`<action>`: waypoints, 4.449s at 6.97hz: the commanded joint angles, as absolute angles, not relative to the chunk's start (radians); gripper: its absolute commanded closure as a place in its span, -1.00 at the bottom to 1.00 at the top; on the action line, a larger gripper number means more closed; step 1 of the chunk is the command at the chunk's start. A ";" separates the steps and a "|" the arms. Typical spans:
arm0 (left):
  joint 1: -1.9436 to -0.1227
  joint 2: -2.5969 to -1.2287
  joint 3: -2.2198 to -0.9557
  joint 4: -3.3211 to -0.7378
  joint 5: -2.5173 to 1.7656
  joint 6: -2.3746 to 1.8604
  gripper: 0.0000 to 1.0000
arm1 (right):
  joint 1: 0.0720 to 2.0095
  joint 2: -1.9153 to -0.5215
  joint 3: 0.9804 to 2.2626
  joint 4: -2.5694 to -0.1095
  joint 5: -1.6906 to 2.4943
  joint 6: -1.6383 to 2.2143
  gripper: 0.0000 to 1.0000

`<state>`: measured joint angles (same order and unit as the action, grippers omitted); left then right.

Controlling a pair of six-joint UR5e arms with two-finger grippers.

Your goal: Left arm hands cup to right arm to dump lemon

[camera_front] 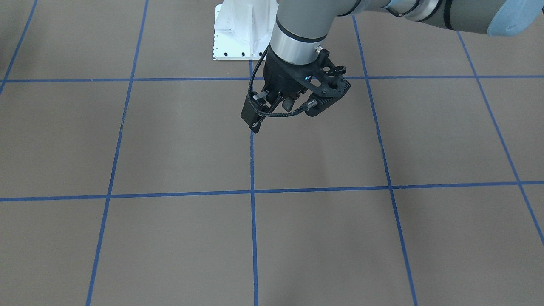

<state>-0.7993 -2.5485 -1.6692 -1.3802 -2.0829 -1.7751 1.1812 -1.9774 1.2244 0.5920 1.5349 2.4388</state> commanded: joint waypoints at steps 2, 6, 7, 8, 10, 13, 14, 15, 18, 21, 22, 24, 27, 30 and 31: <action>-0.799 -2.563 -1.683 -1.378 -2.017 -1.750 -1.00 | 1.200 -1.973 1.146 0.699 1.539 2.714 1.00; -0.819 -2.572 -1.690 -1.370 -1.959 -1.671 -1.00 | 1.259 -1.962 1.124 0.709 1.542 3.001 1.00; -0.834 -2.574 -1.697 -1.370 -1.959 -1.669 -1.00 | 1.287 -1.948 1.124 0.721 1.540 3.022 1.00; -0.836 -2.577 -1.700 -1.370 -1.959 -1.669 -1.00 | 1.307 -1.936 1.121 0.729 1.534 3.069 1.00; -0.834 -2.588 -1.700 -1.368 -1.959 -1.669 -1.00 | 1.313 -1.928 1.118 0.730 1.528 3.152 1.00; -0.834 -2.588 -1.698 -1.370 -1.959 -1.669 -1.00 | 1.315 -1.905 1.133 0.736 1.538 3.166 1.00; -0.834 -2.586 -1.694 -1.370 -1.959 -1.667 -1.00 | 1.313 -1.898 1.181 0.707 1.545 3.139 1.00; -0.834 -2.586 -1.684 -1.371 -1.959 -1.666 -1.00 | 1.313 -1.890 1.221 0.643 1.549 3.084 1.00; -0.828 -2.579 -1.680 -1.373 -1.967 -1.664 -1.00 | 1.270 -1.814 1.388 0.312 1.575 2.830 1.00; -0.830 -2.574 -1.671 -1.371 -1.973 -1.664 -1.00 | 1.140 -1.647 1.394 0.153 1.546 2.261 1.00; -0.830 -2.574 -1.667 -1.371 -1.973 -1.664 -1.00 | 1.108 -1.582 1.408 0.070 1.530 2.085 1.00; -0.828 -2.576 -1.646 -1.387 -1.973 -1.667 -1.00 | 0.960 -1.470 1.422 -0.100 1.382 1.612 1.00; -0.821 -2.577 -1.620 -1.439 -1.974 -1.678 -1.00 | 0.714 -1.240 1.555 -0.578 1.071 1.393 1.00; -0.799 -2.582 -1.609 -1.462 -1.974 -1.672 -0.99 | 0.542 -1.095 1.612 -0.878 0.878 1.175 1.00; -0.798 -2.592 -1.612 -1.459 -1.977 -1.675 -0.99 | 0.481 -1.042 1.621 -0.969 0.811 1.175 1.00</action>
